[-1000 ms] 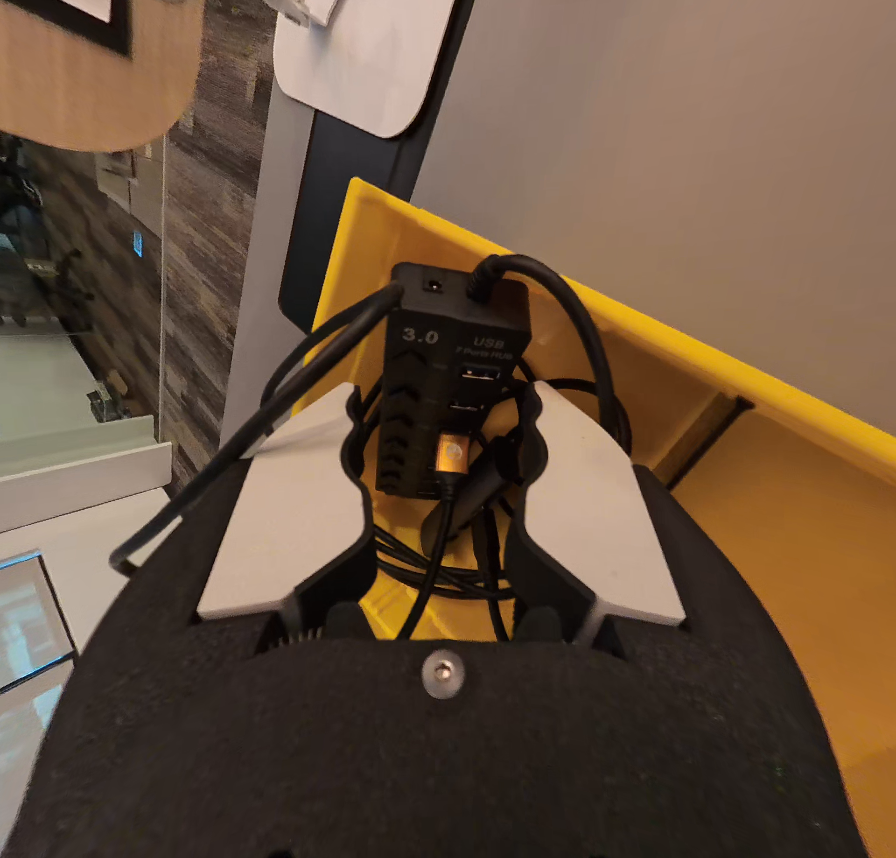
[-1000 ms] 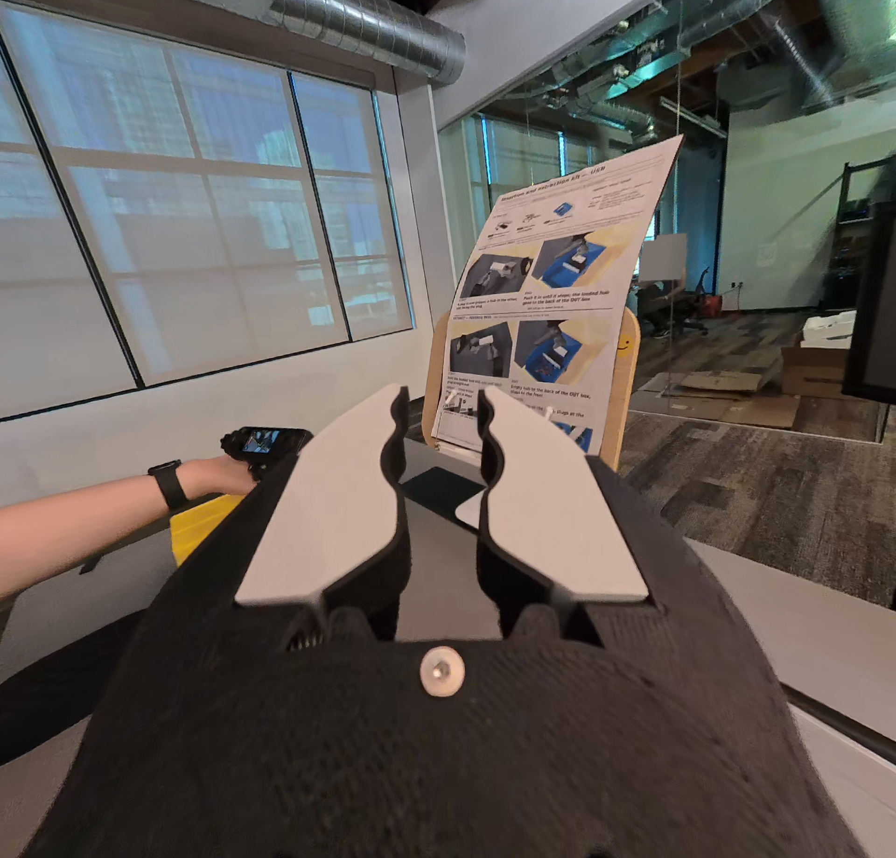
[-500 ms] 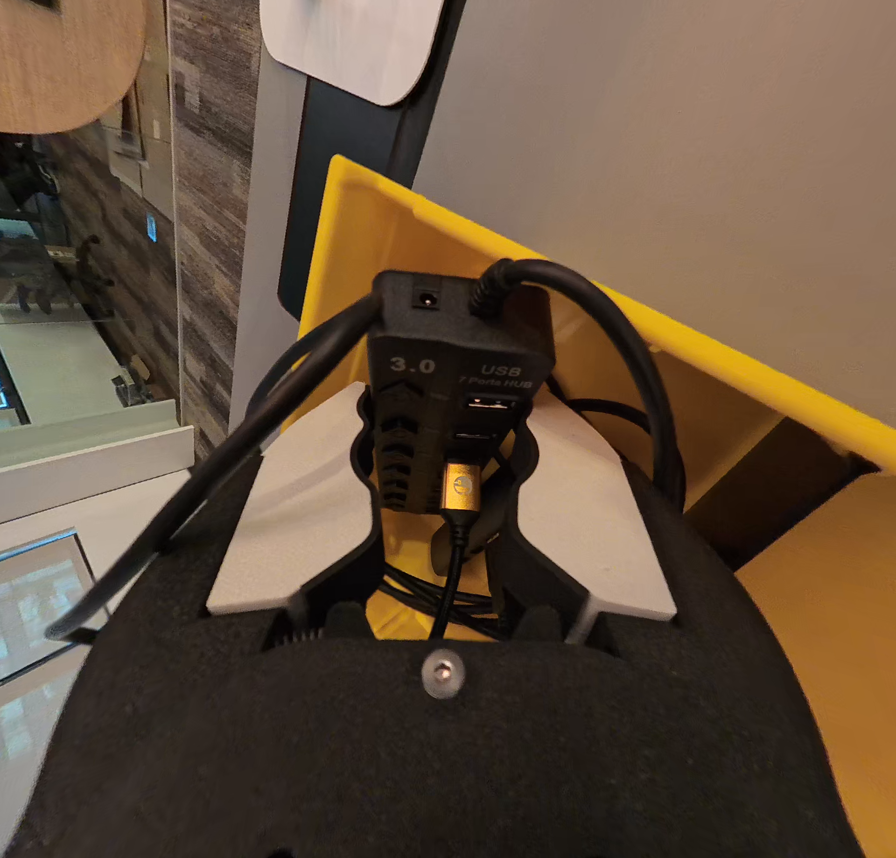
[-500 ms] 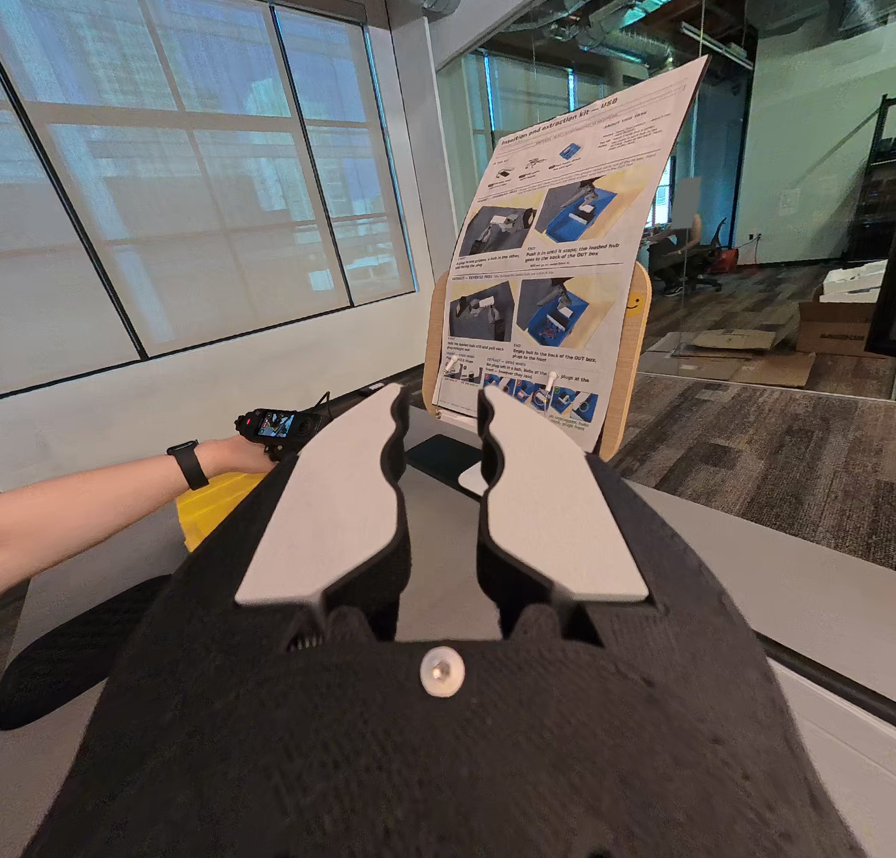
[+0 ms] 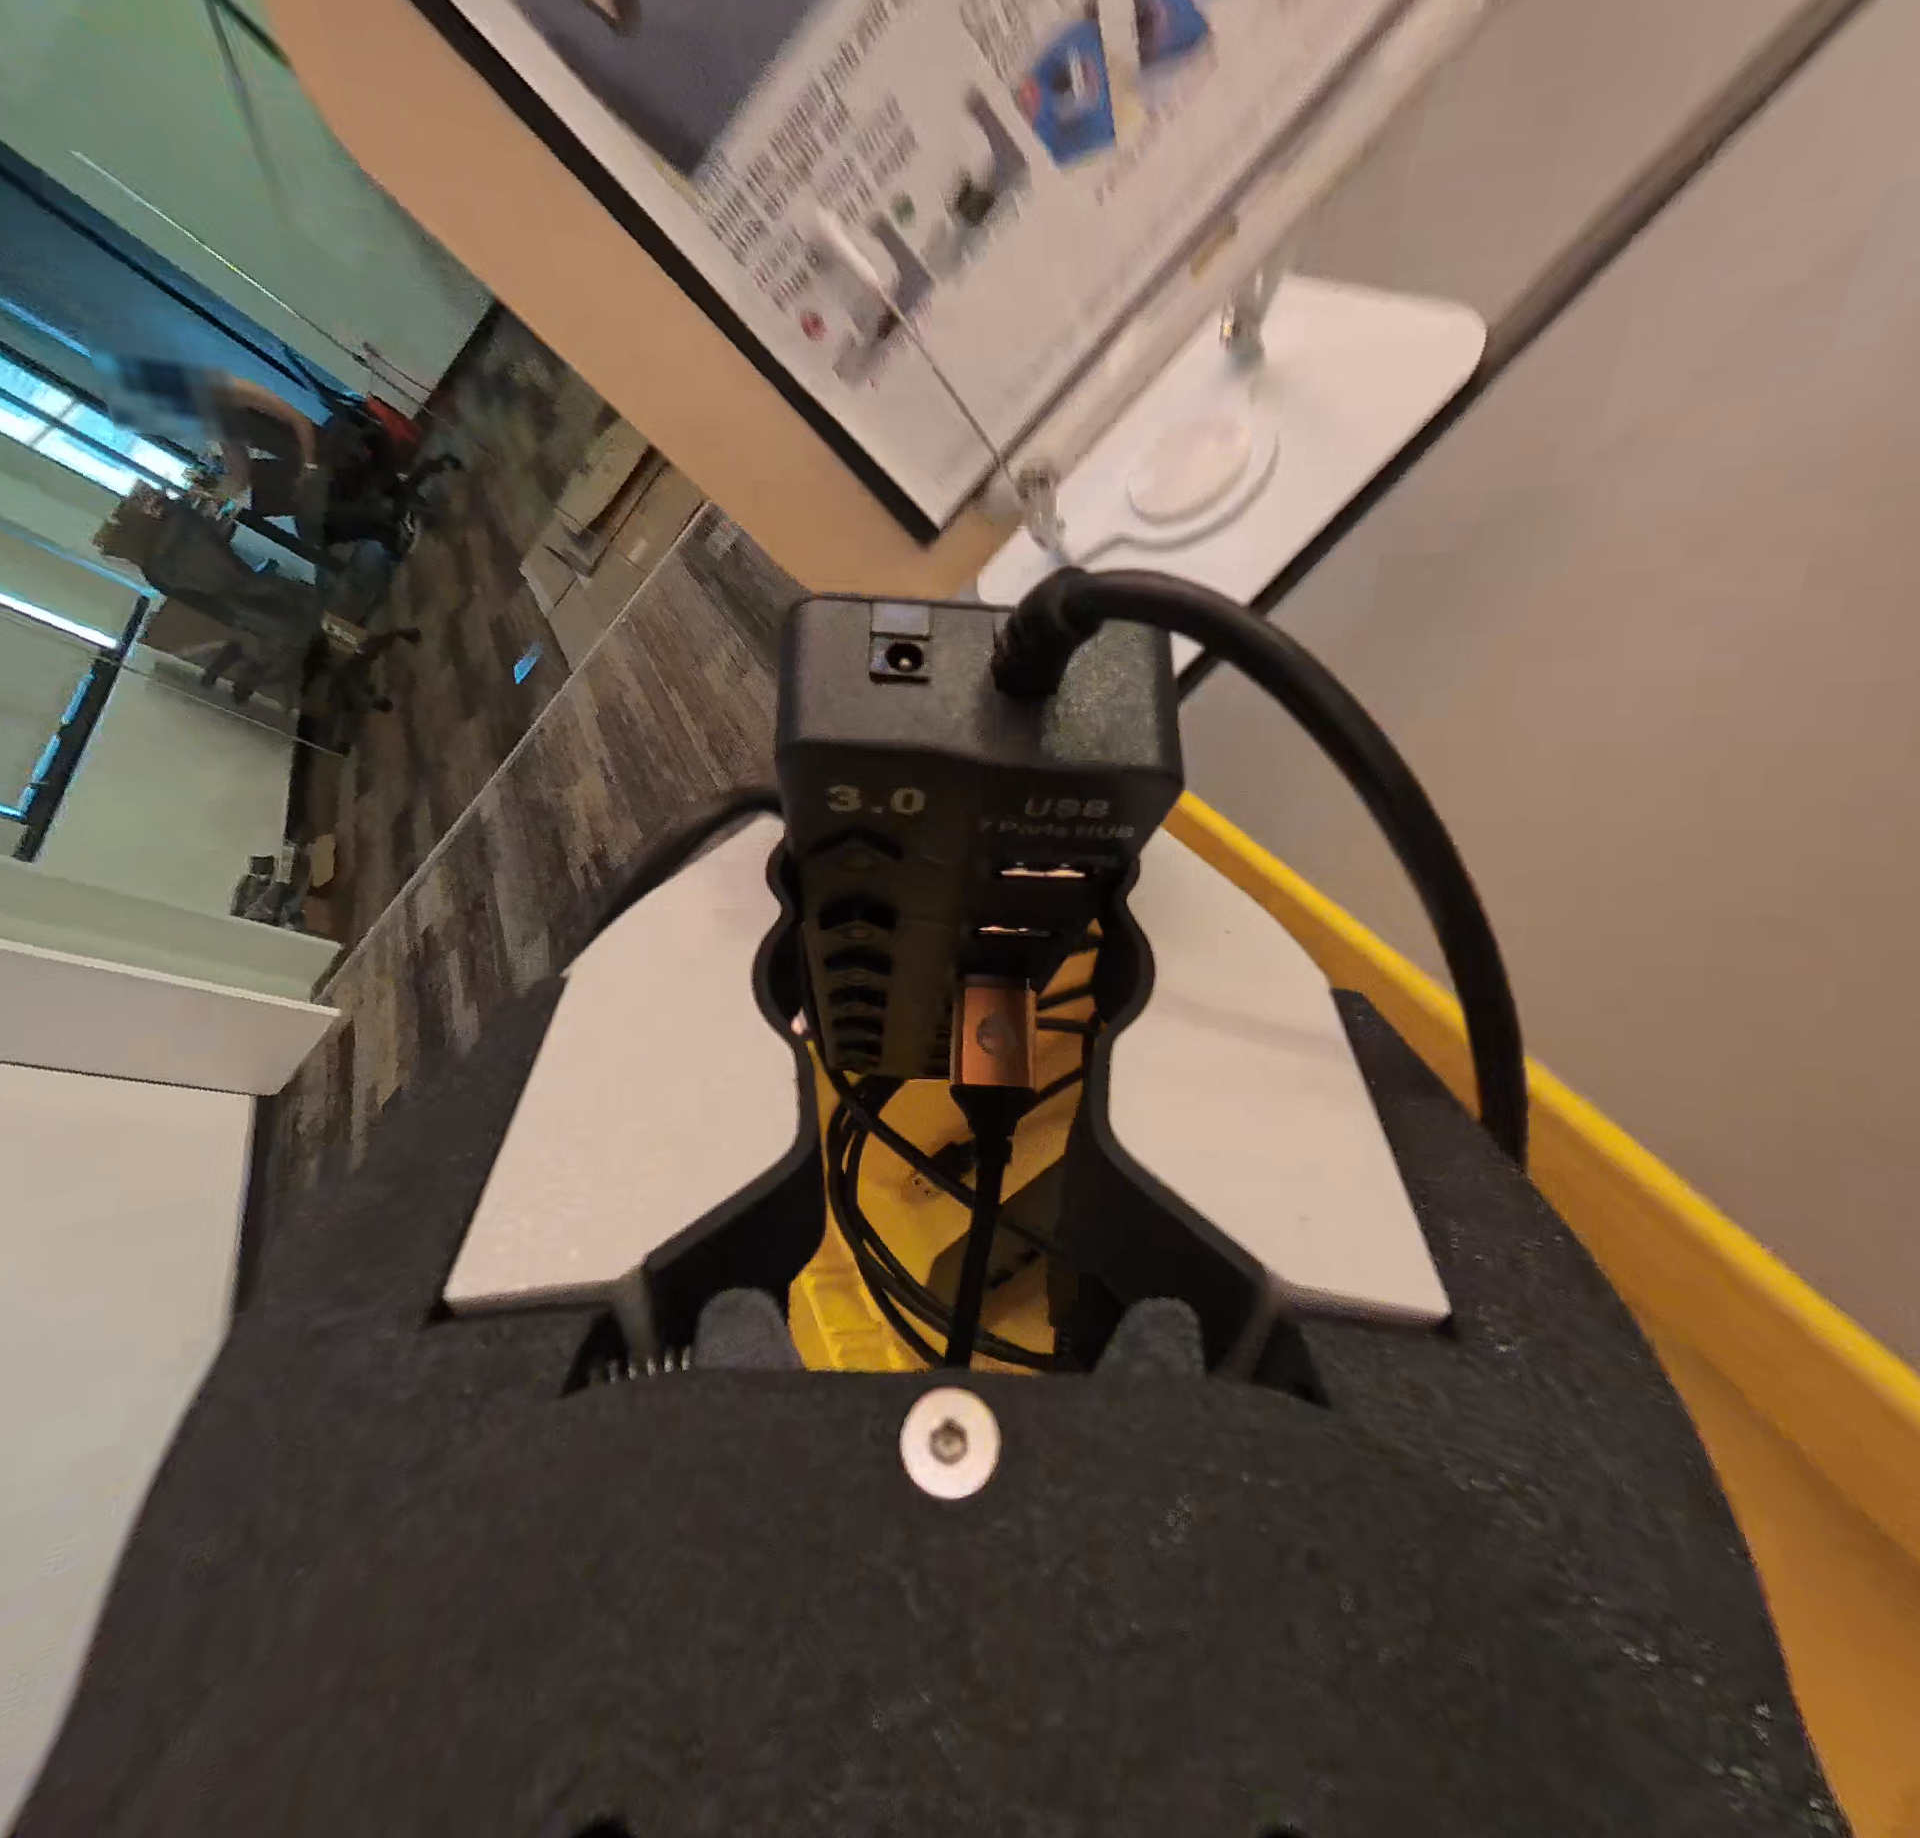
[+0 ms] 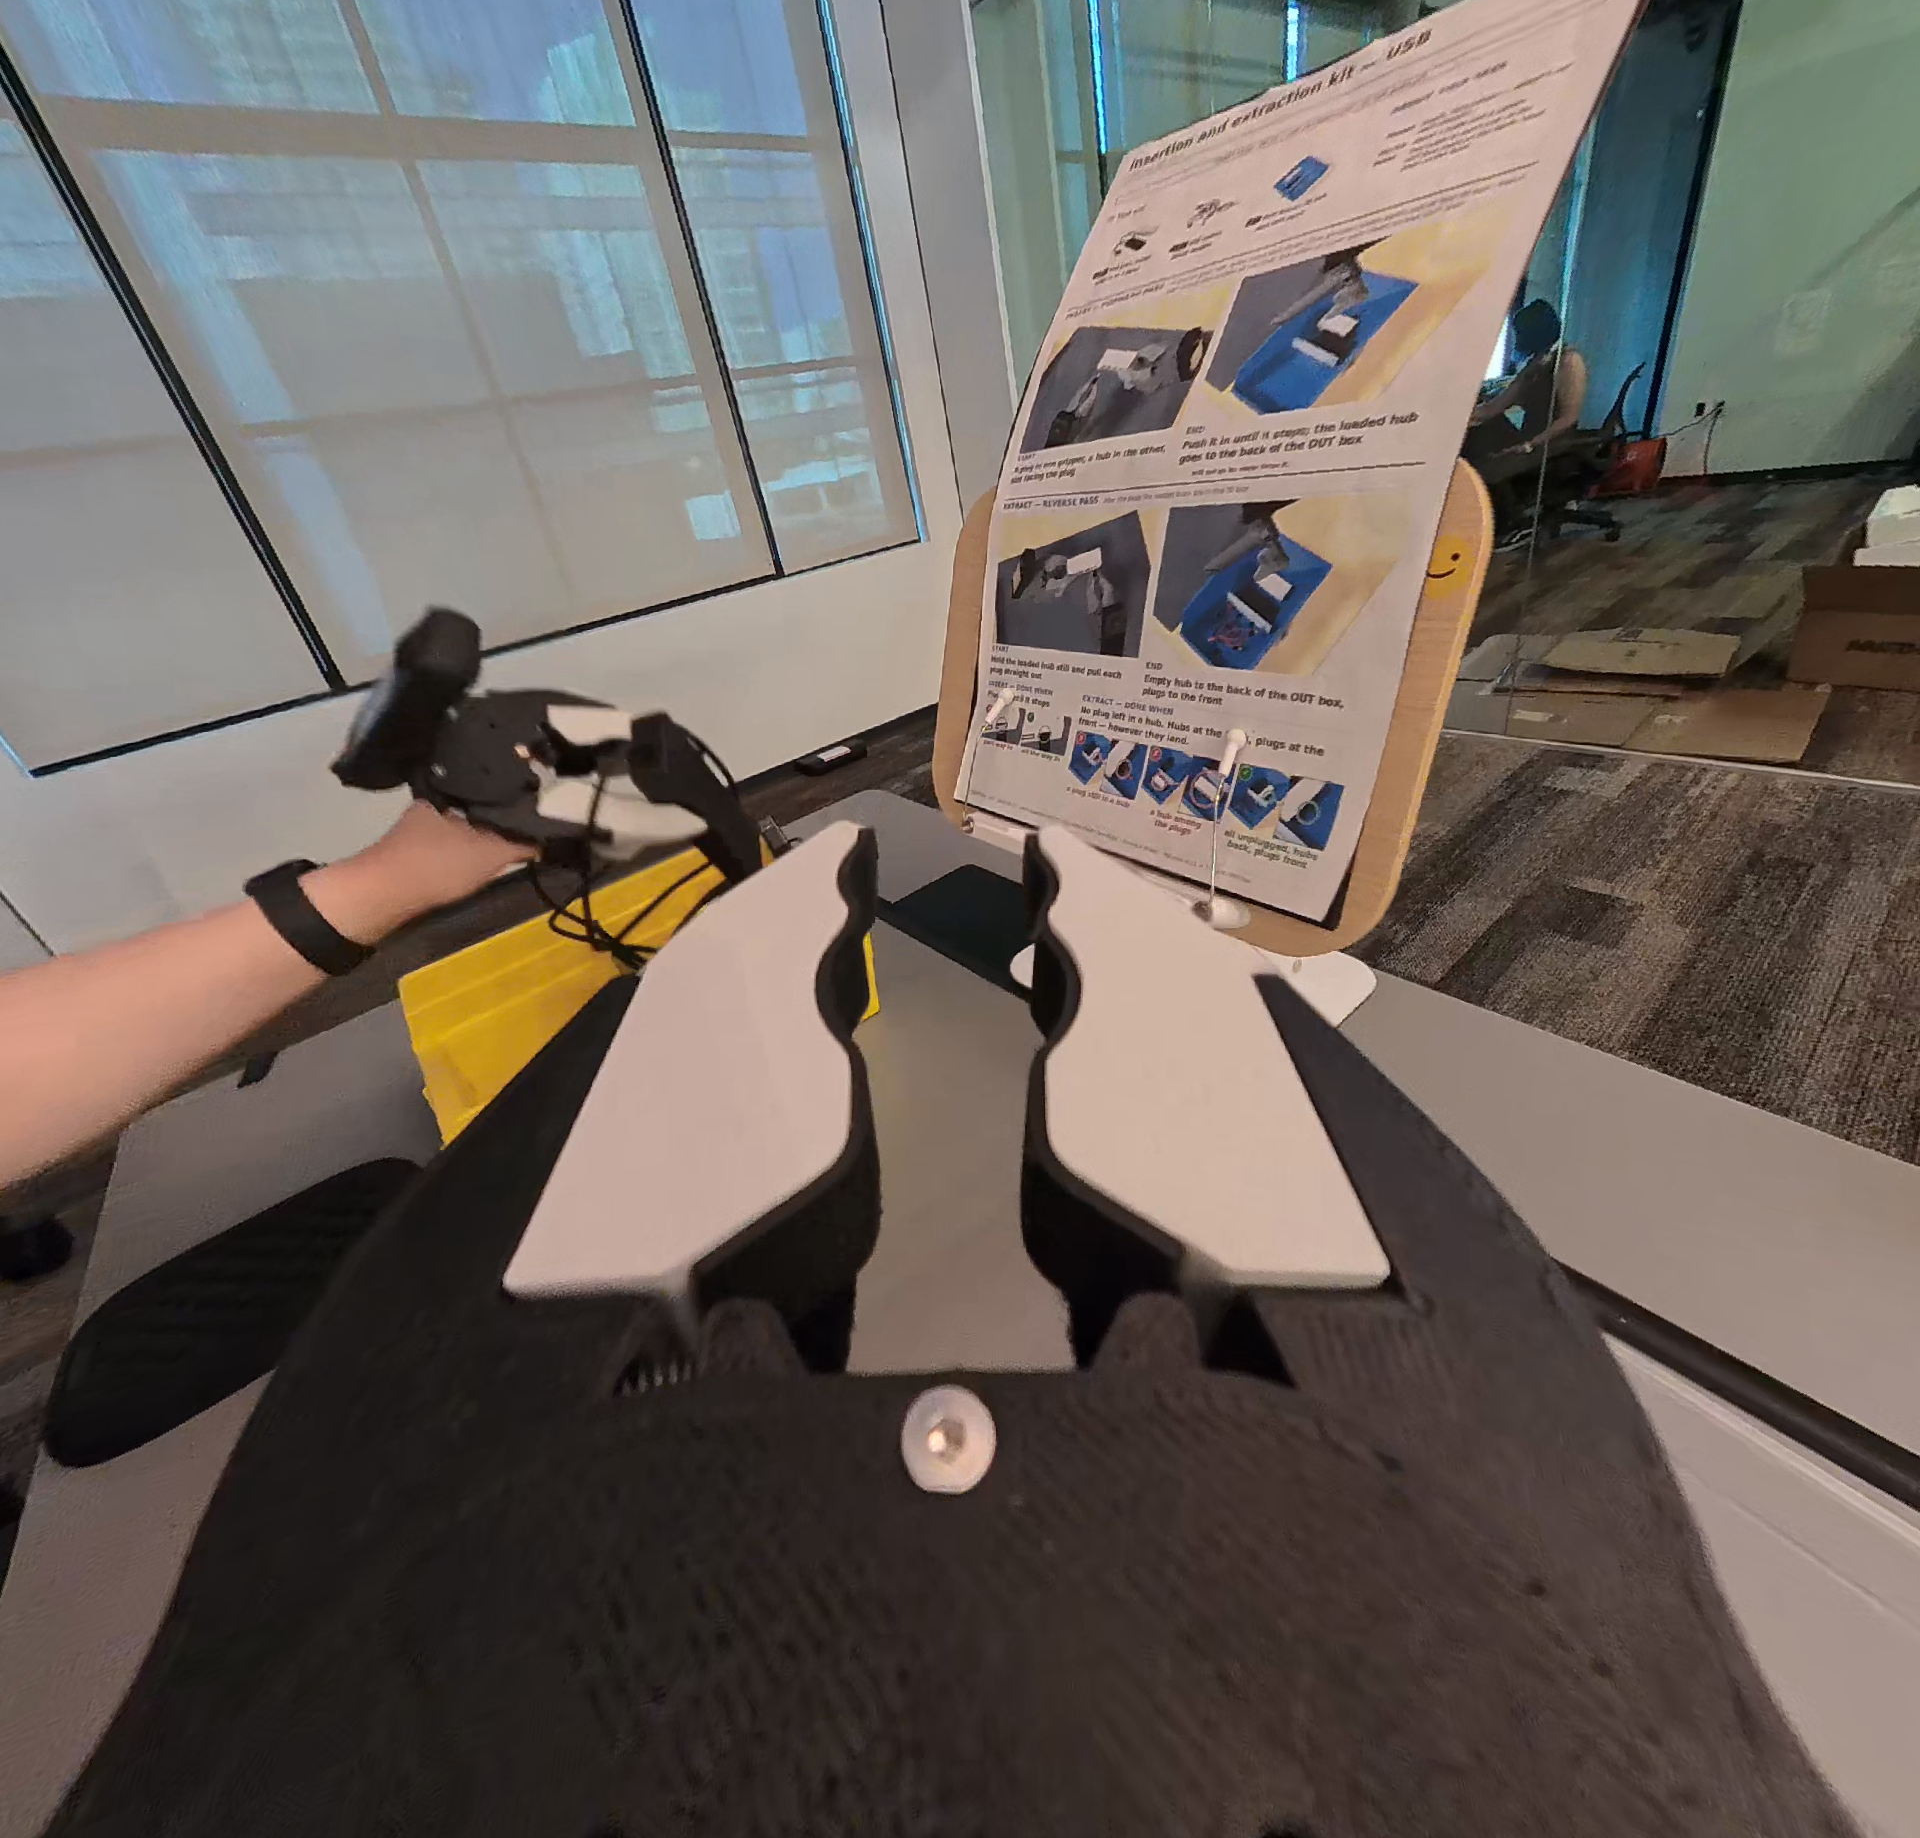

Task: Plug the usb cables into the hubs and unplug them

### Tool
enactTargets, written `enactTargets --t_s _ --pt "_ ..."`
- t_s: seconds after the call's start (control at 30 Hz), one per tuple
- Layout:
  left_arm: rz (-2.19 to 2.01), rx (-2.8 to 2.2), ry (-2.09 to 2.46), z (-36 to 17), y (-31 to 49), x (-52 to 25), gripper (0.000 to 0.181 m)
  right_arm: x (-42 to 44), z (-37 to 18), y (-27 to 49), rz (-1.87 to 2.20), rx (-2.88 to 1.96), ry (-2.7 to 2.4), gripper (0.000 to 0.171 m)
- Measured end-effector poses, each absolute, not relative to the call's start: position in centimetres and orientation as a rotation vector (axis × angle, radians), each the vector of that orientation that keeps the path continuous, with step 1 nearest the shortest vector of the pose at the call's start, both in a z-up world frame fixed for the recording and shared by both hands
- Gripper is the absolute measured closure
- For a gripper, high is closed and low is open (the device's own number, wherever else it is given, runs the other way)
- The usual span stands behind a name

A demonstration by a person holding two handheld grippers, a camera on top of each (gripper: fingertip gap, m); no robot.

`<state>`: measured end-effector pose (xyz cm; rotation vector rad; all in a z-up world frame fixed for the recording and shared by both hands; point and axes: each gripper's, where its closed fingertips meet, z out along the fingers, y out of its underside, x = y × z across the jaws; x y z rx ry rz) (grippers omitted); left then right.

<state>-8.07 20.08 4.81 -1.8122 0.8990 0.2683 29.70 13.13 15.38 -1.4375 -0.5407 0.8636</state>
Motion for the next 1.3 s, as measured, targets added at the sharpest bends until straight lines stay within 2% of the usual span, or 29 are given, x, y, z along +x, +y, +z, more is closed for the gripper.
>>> enactTargets --t_s 0.37,0.87,1.03,1.3 --pt "-0.142 -1.733 0.61 21.0 15.8 -4.2 0.128 26.2 12.5 13.6 0.864 -1.556 -0.657 0.143" --pt "-0.007 -1.589 0.772 35.1 11.5 5.3 0.128 14.9 9.6 9.3 0.954 -1.475 -1.014 0.141" --pt "0.067 -1.541 0.819 39.6 10.5 8.4 0.128 12.2 9.2 7.4 0.972 -1.398 -1.103 0.137" --pt "0.136 -1.462 0.821 48.1 9.0 13.6 0.128 7.5 8.6 3.8 1.14 -1.244 -1.13 0.117"
